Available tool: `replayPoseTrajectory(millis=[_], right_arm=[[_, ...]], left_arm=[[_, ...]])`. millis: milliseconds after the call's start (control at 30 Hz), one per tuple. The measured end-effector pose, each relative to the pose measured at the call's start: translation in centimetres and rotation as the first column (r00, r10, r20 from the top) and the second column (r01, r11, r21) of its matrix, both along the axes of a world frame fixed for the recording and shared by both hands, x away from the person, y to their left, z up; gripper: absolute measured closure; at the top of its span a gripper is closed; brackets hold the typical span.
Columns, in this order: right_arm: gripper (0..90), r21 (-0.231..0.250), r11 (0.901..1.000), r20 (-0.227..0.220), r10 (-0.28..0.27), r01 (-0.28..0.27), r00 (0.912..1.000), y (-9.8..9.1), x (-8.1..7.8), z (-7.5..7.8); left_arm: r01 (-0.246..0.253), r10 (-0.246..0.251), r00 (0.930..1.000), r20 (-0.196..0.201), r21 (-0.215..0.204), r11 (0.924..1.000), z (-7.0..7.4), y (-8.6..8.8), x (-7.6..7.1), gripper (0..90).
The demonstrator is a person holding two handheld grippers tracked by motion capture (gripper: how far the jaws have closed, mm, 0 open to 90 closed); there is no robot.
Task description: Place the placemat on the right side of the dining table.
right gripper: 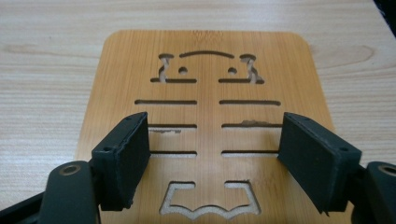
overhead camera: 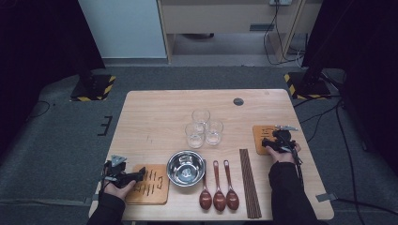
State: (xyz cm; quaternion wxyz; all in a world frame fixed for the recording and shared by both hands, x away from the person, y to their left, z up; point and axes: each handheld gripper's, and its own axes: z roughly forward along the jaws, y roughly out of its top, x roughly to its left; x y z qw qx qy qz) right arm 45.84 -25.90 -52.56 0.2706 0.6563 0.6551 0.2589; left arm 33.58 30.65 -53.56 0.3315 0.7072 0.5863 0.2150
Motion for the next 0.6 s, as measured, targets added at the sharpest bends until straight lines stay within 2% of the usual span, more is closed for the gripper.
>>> replayPoseTrajectory(millis=[200, 333, 433, 600], right_arm=[[25.0, 0.046, 0.9986, 0.062, 0.025, -0.028, 0.9977, -0.1, -0.3, 1.1], [29.1, 0.09, 0.9932, 0.098, 0.064, -0.073, 0.993, 0.0, -0.6, 2.1], [31.6, 0.109, 0.988, 0.136, 0.094, -0.109, 0.9862, 0.1, -1.0, 3.0], [33.2, 0.089, 0.9835, 0.168, 0.141, -0.158, 0.9755, 0.0, -1.4, 4.1]], left_arm=[[0.0, 0.0, 1.0, 0.0, 0.0, 1.0, 0.0, 0.0, 0.0, 0.0], [0.0, 0.0, 1.0, 0.0, 0.0, 1.0, 0.0, 0.0, 0.0, 0.0], [0.0, 0.0, 1.0, 0.0, 0.0, 1.0, 0.0, 0.0, 0.0, 0.0], [0.0, 0.0, 1.0, 0.0, 0.0, 1.0, 0.0, 0.0, 0.0, 0.0]])
